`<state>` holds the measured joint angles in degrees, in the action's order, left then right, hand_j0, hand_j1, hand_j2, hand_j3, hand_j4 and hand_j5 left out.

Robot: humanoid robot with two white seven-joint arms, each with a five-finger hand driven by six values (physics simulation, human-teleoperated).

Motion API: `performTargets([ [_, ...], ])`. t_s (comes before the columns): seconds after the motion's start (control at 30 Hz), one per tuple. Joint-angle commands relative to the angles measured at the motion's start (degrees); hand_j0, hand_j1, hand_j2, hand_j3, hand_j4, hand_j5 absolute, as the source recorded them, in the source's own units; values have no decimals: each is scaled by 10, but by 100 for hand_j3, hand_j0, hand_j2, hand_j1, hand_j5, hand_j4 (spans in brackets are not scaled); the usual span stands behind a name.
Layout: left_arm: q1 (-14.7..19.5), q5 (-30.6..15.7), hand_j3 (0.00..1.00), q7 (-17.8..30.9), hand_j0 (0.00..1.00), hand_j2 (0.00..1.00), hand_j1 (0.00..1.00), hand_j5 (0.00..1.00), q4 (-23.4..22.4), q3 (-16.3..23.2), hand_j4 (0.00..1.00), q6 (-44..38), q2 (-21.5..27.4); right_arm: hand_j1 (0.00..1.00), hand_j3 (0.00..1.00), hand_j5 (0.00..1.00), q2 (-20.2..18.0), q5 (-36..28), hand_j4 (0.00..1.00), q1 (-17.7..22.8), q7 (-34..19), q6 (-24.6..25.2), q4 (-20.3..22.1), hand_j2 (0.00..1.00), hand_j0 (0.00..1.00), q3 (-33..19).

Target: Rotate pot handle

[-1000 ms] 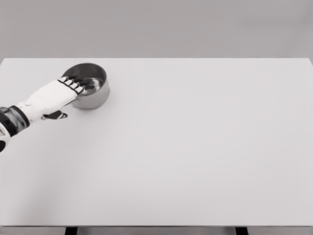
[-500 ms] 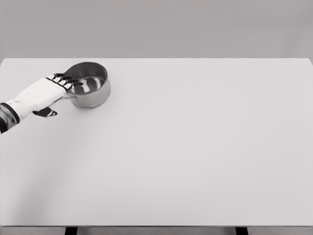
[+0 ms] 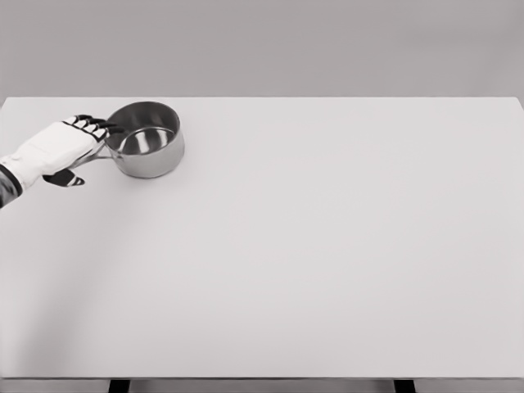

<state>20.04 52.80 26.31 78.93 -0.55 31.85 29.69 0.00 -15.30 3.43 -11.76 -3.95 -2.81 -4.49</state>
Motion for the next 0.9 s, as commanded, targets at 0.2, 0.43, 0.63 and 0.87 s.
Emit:
performTargets([
  [0.2,14,-2,100,0,100,100,100,100,-37,-2,100,-1,0,100,100,100,0,0,100,0,0,0,0,100,100,0],
  [0.43,28,-2,100,0,100,100,100,100,-62,-2,100,-2,0,100,100,100,0,0,100,0,0,0,0,100,100,0],
  [0.63,44,-2,100,0,100,100,100,100,-79,-2,100,-2,-1,100,100,100,0,0,100,0,0,0,0,100,100,0],
  [0.87,50,-3,100,-5,100,100,100,100,-91,-2,100,-21,-2,100,100,100,0,0,100,0,0,0,0,100,100,0],
])
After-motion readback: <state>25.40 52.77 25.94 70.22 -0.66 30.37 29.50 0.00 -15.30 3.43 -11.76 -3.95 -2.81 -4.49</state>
